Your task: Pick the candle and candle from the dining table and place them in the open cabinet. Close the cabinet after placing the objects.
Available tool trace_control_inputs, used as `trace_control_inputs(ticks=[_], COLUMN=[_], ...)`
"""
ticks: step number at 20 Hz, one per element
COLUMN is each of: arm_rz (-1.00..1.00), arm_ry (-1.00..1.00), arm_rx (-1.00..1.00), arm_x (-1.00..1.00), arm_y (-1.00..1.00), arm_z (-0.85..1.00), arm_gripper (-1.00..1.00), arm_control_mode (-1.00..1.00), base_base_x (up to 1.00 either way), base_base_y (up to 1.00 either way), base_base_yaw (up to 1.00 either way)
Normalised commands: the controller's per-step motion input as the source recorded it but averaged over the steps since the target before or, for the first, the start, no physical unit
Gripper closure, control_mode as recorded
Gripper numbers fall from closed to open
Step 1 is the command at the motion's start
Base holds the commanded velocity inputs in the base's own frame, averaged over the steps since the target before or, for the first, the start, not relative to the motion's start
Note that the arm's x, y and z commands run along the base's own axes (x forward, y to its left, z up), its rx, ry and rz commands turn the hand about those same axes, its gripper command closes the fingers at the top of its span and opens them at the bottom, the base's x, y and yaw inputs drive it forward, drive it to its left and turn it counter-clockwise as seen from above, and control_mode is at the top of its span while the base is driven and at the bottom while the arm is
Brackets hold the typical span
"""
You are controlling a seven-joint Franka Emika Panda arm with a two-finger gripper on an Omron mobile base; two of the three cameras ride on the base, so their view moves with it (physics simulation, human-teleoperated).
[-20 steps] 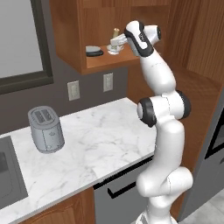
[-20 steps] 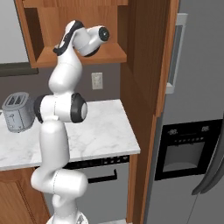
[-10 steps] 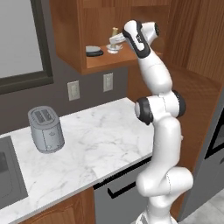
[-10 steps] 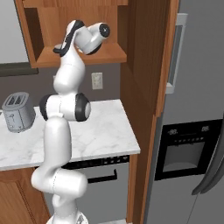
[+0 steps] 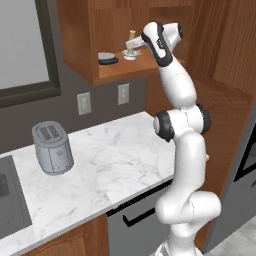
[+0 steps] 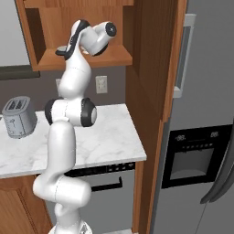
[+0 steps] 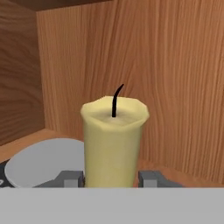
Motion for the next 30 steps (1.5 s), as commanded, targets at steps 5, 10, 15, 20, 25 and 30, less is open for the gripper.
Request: trace_control_inputs(ticks=[5,10,15,20,25,30], arm_rz=[0.00,0.00,-0.01,-0.07,-0.13,-0.11], arm_ry=[0.00,0.00,0.00,0.00,0.00,-0.09], arm_rx=[0.00,0.00,0.00,0.00,0.01,0.00], arm_x=[0.00,0.00,-0.04,-0.46,-0.75,-1.00], arm_y=[0.00,0.00,0.00,0.00,-0.02,-0.28], arm_z=[0.00,0.00,0.01,0.01,0.09,-0.03], arm_gripper=[-1.00,-1.00,-1.00,-1.00,-1.00,-1.00], arm_control_mode=[-1.00,-1.00,-1.00,-1.00,-1.00,-1.00], base_base_x=[0.00,0.00,0.00,0.00,0.00,0.00], base_base_y=[0.00,0.00,0.00,0.00,0.00,0.00], base_base_yaw=[0.00,0.00,0.00,0.00,0.00,0.00])
